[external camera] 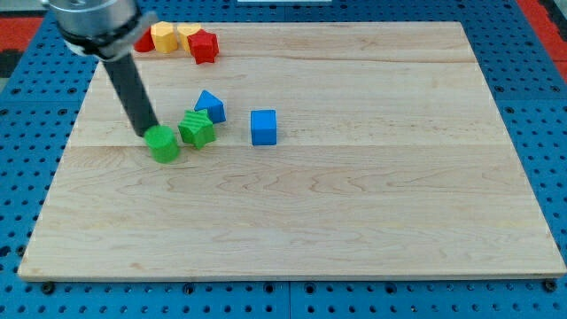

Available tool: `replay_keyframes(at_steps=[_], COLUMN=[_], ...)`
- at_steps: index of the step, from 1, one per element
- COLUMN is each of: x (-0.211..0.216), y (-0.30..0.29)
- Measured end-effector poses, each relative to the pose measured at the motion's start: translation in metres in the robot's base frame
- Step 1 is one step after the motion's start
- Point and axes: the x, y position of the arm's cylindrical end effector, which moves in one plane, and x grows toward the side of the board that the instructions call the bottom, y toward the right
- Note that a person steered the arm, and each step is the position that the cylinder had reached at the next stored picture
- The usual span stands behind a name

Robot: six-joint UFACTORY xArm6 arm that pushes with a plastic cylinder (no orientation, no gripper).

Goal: Push the green star with blue cube slightly towards right

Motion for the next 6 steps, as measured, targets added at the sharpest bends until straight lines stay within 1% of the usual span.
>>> replay_keyframes(at_steps=[1,2,3,4,5,6], x=[0.008,0.005,-0.005,-0.017,0.004,0.011], y=[0.031,0.032,0.008,0.042,0.129,0.213])
